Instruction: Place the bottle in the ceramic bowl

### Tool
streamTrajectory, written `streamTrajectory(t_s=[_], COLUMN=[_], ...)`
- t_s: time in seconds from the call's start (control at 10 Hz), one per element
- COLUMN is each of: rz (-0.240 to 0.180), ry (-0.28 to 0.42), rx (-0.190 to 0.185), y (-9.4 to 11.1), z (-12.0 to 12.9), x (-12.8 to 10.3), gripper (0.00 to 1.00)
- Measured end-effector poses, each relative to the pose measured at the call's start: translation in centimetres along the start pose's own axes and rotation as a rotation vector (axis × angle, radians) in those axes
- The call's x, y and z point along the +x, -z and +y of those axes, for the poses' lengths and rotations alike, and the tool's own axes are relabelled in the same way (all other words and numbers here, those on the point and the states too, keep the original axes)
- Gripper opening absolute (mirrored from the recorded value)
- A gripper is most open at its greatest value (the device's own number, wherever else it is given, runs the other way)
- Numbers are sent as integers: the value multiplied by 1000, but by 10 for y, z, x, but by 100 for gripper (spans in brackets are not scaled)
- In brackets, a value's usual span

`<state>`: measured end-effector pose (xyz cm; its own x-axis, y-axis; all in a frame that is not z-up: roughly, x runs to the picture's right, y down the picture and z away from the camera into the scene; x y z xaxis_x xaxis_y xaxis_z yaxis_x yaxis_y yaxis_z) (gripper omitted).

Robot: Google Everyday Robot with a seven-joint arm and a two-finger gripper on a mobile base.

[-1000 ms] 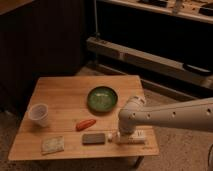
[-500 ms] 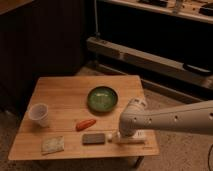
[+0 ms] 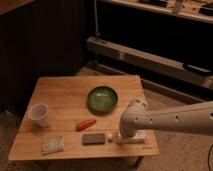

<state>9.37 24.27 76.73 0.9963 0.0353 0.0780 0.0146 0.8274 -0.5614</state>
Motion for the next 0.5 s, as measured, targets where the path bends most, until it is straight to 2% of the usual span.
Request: streamTrajectory(t_s=[0.3,0.5], rz=[-30,-44], ry=[46,64], rx=[-13,-16], y=[-23,-28], z=[6,7], x=[7,11], gripper=[80,80])
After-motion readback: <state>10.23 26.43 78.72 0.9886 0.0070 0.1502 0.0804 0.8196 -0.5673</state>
